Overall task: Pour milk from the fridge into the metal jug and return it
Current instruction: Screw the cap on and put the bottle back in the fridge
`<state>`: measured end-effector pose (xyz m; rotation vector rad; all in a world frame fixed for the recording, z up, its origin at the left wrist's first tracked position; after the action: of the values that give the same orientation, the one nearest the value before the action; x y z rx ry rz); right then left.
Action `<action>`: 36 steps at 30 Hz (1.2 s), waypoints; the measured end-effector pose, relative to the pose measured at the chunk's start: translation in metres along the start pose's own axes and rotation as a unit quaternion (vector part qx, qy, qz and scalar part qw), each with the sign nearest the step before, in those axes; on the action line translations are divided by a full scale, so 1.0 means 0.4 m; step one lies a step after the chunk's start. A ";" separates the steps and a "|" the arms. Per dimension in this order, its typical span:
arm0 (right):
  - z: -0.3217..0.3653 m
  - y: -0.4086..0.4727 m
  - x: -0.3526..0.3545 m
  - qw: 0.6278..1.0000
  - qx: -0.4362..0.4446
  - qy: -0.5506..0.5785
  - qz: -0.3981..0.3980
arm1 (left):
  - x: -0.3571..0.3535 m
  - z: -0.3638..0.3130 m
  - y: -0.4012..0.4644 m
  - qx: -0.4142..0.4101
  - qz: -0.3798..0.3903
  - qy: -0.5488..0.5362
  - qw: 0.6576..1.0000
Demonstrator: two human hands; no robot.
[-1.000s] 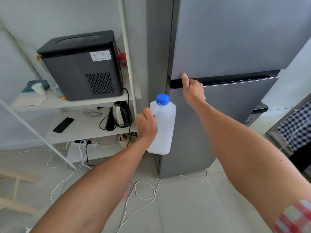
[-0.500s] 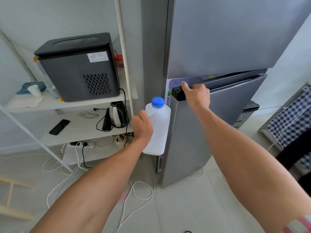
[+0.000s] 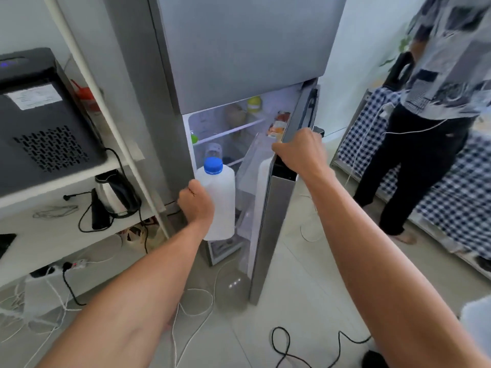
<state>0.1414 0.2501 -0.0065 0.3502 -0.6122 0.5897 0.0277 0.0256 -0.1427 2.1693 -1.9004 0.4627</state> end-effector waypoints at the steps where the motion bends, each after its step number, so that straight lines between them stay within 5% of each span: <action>1: -0.009 -0.007 0.018 1.000 0.007 -0.027 -0.007 | -0.018 0.005 -0.009 0.008 0.008 -0.004 1.000; 9: -0.113 -0.085 0.116 0.986 -0.002 -0.126 -0.112 | -0.140 0.023 -0.093 0.074 0.088 -0.058 0.992; 15: -0.173 -0.103 0.166 0.956 0.128 -0.206 -0.168 | -0.237 0.024 -0.152 0.177 0.116 -0.129 0.969; 22: -0.225 -0.089 0.183 0.932 0.183 -0.184 -0.252 | -0.364 0.066 -0.162 0.265 0.085 -0.260 0.925; 28: -0.246 -0.072 0.174 0.925 0.196 -0.158 -0.286 | -0.499 0.187 -0.151 0.288 0.080 -0.233 0.925; 36: -0.249 -0.066 0.168 0.918 0.198 -0.152 -0.309 | -0.576 0.214 -0.184 0.253 0.180 -0.145 0.940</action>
<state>0.2455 0.3039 -0.0445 0.9901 -0.6340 0.0361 0.0821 0.2163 -0.3055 2.2808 -2.6014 0.8146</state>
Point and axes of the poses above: each hand's wrist, its own y-axis towards the middle knuckle, its own x-axis out of the back of the hand, z = x × y, the point moved 5 cm from there along y, towards the middle knuckle, and after that the axes turned 13 degrees about y, right-handed, at the moved point
